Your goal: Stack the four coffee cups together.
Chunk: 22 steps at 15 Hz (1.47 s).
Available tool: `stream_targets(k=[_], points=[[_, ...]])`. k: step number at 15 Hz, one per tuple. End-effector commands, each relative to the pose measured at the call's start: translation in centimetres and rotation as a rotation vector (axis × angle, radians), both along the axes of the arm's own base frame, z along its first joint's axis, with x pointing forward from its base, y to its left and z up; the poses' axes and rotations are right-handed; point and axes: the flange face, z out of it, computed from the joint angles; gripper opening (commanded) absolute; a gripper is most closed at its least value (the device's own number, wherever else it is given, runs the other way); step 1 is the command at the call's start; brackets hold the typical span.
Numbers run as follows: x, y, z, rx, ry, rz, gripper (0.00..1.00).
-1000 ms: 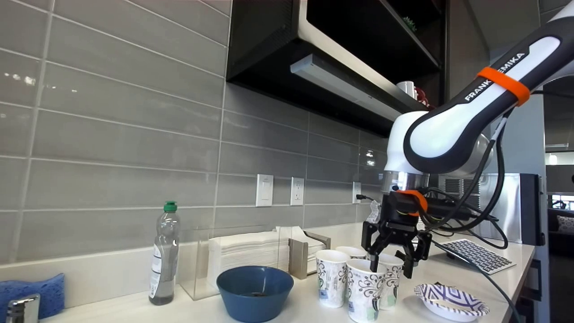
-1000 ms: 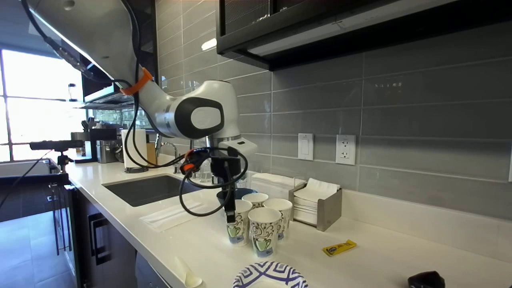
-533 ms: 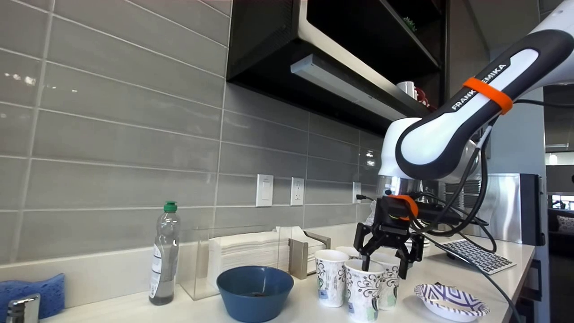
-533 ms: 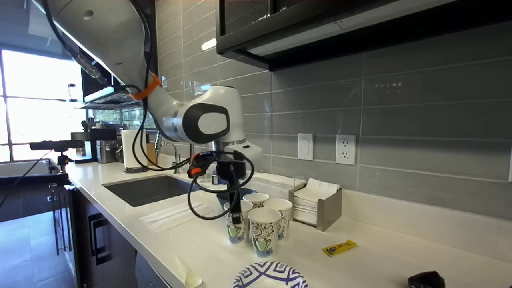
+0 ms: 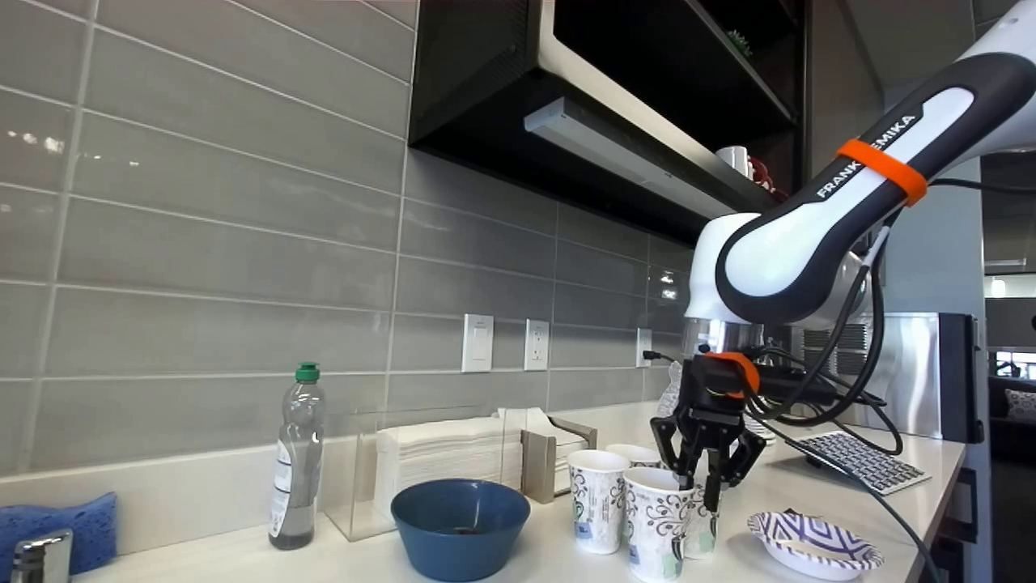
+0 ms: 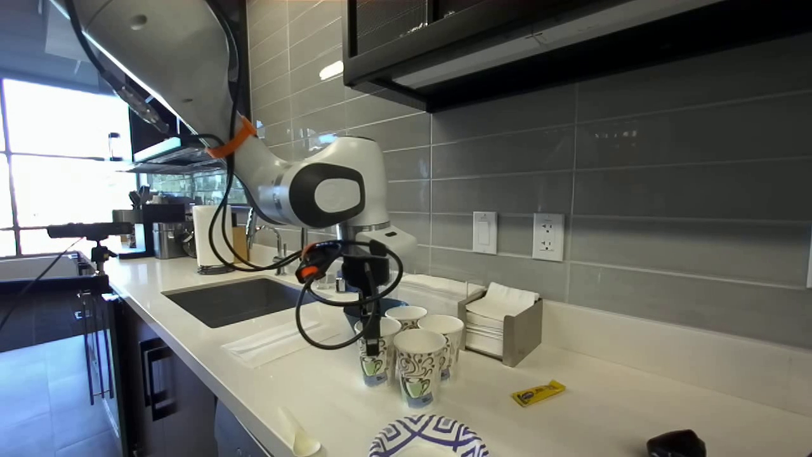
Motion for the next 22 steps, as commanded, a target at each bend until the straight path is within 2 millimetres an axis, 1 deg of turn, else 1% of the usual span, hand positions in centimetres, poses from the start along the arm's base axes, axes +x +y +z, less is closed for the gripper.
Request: stream_targets(k=[1,3,8,11,14,17,18,20,22], points=[[-0.7,0.3,1.2,-0.014,0.018,0.036,0.02],[-1.1,0.4,1.8,-0.018,0.029,0.045,0.0],[-2.7,0.9,3.7,-0.035,0.071,0.073,0.01],[-3.9,1.5,6.1,-0.07,0.093,0.1,0.01],[-5.0,2.4,9.4,-0.109,0.073,0.146,0.01],[-5.8,2.5,12.8,-0.144,0.04,0.172,0.01],[-5.0,2.6,10.7,-0.107,0.054,0.144,0.03],[-5.6,2.6,12.2,-0.118,0.036,0.154,0.03],[-5.8,2.6,12.6,-0.121,0.03,0.157,0.01]])
